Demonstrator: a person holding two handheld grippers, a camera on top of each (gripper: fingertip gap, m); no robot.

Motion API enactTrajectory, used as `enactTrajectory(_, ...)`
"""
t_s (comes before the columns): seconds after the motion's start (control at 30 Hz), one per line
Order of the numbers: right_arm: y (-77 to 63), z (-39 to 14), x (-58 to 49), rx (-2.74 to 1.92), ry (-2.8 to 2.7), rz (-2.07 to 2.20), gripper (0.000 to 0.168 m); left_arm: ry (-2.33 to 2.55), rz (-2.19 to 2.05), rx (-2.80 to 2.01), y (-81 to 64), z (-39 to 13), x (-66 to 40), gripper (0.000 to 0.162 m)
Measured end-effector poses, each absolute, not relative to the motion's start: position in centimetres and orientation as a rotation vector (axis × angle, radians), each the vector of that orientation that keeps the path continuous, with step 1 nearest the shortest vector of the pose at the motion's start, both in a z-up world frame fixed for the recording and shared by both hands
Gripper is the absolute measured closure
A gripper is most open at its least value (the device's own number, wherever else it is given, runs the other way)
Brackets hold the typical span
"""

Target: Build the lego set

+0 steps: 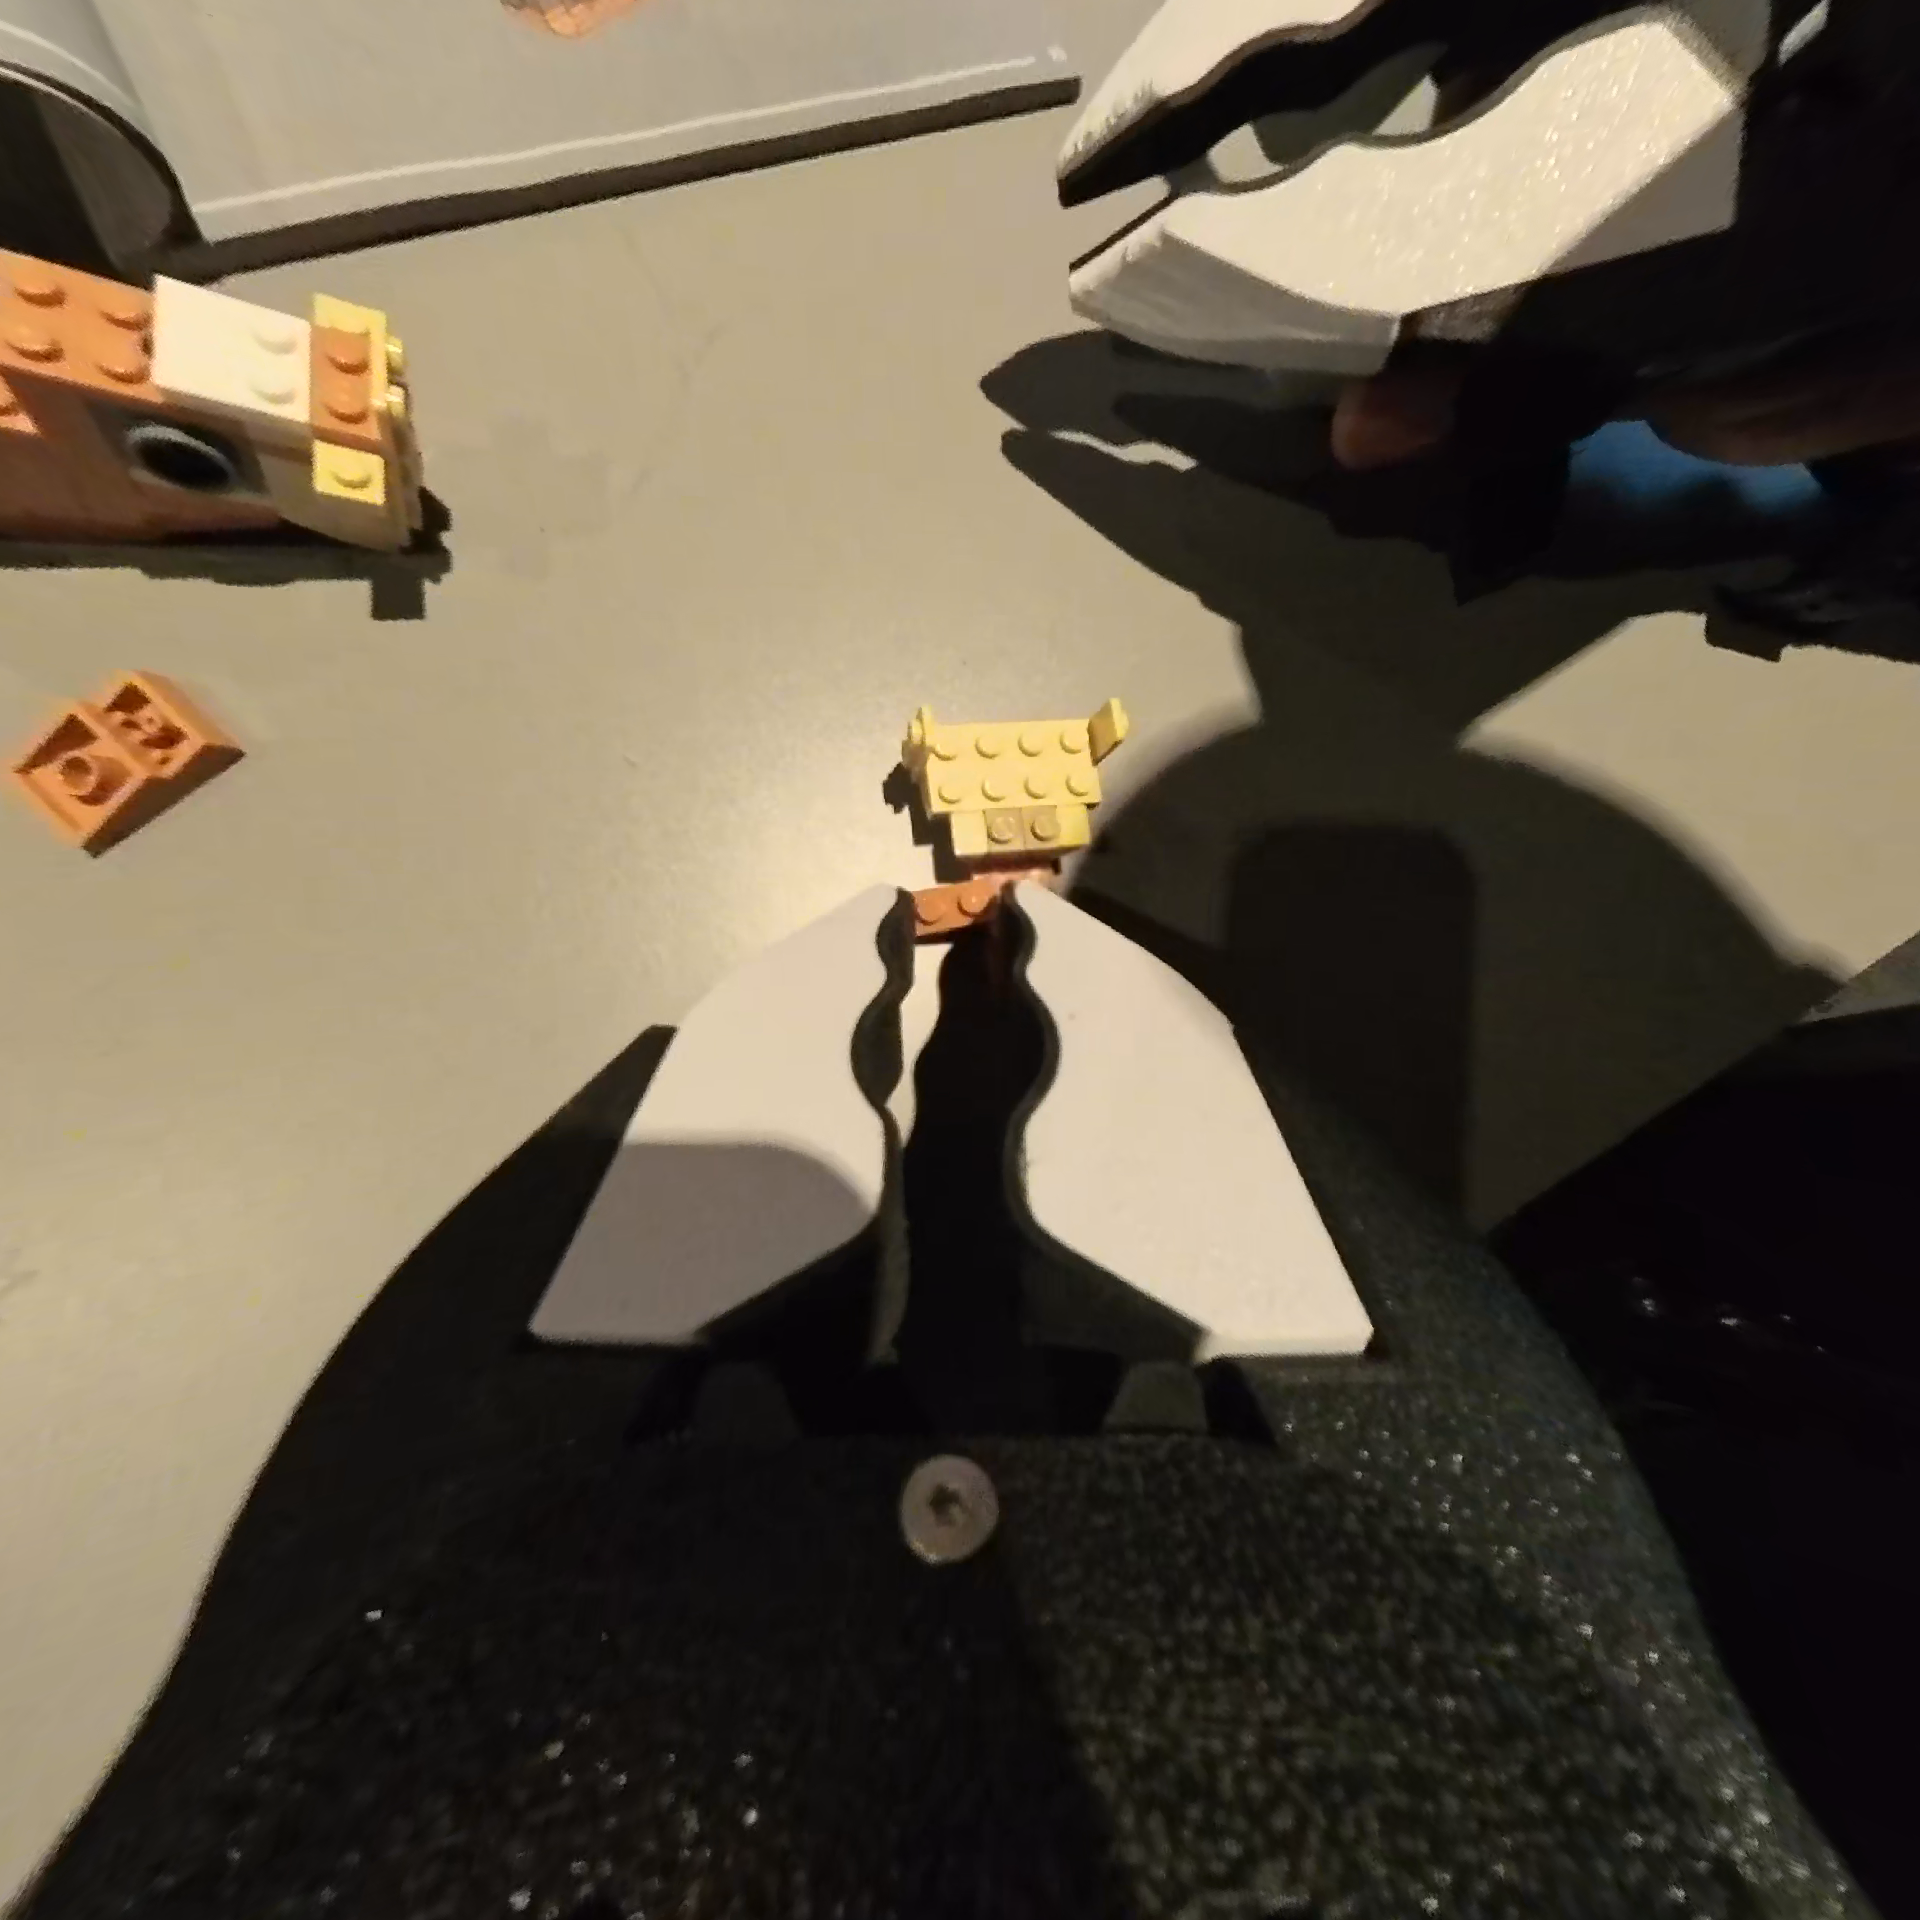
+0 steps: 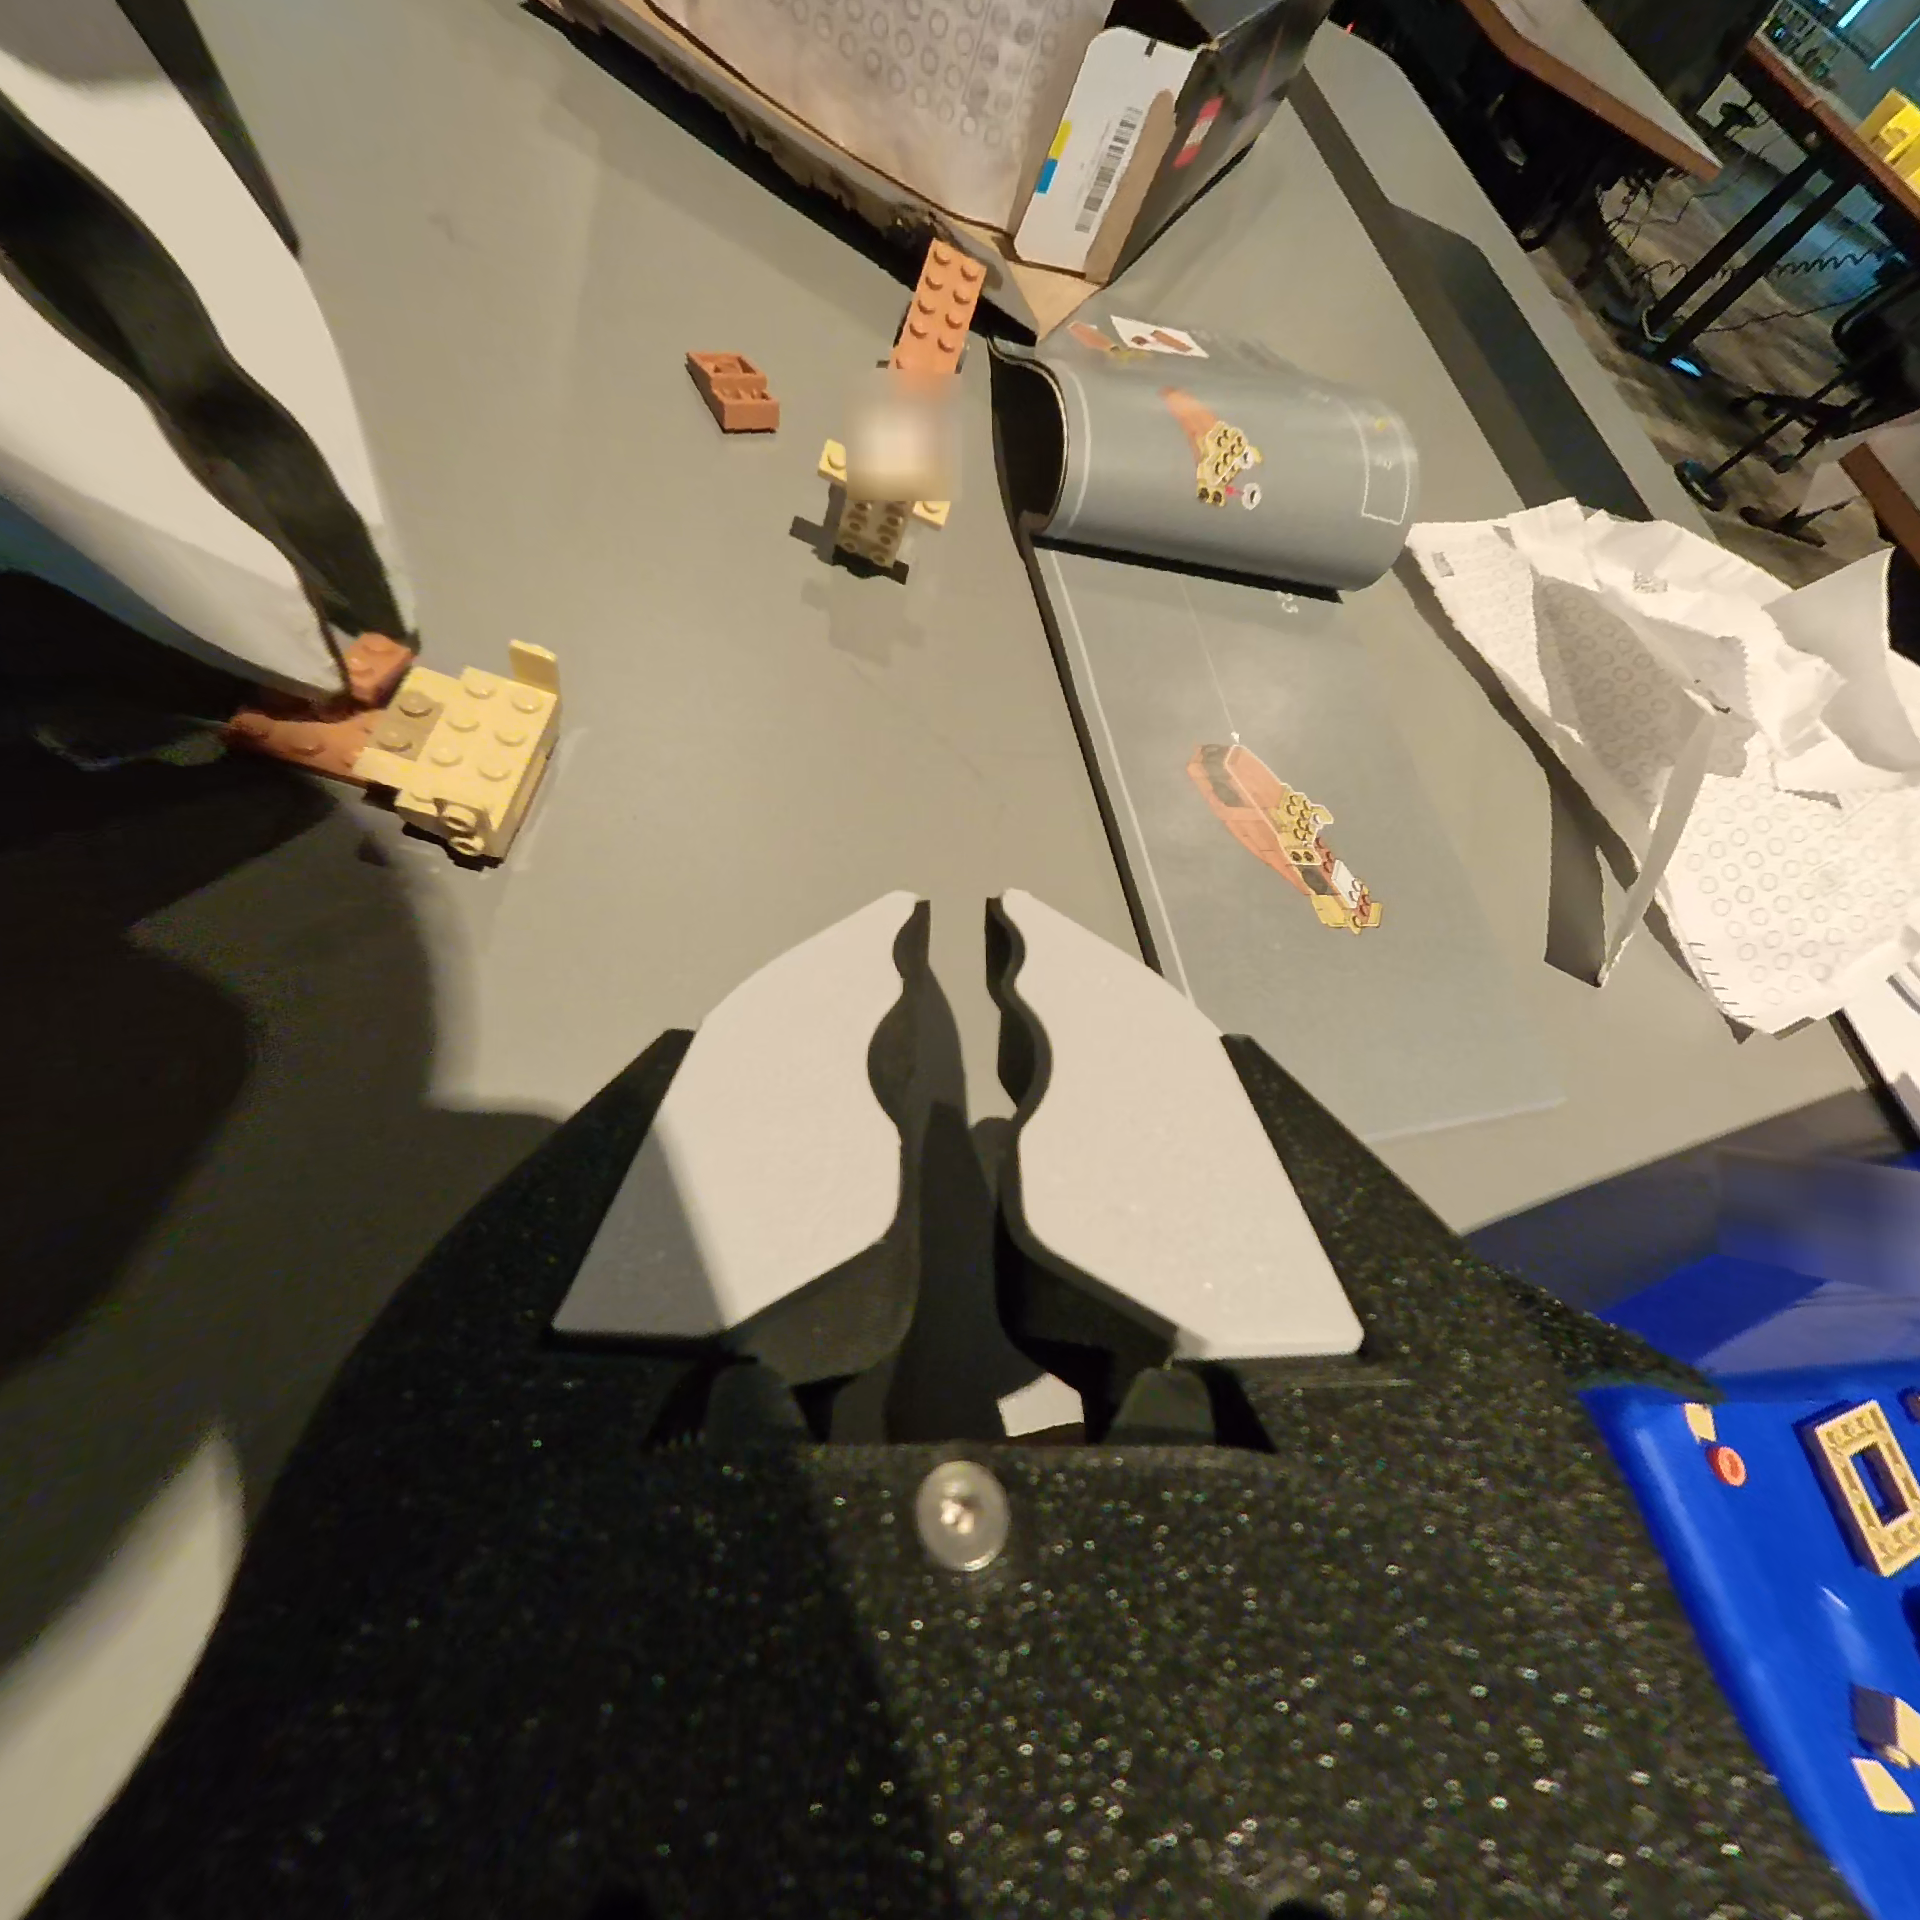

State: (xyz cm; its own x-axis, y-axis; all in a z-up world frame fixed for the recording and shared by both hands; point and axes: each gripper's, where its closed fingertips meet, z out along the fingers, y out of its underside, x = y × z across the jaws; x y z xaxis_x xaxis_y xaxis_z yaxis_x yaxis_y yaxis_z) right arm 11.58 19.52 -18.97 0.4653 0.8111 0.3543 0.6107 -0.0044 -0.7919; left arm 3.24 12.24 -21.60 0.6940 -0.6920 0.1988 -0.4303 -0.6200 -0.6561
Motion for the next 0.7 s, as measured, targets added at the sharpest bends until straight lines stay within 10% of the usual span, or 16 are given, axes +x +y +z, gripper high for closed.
enactTrajectory(0.7, 19.1, -19.7, 11.3, -1.668, -1.303, 0.142, 0.158, 1.007, -0.359, -2.220, 11.8, -21.6, 4.6, 0.147)
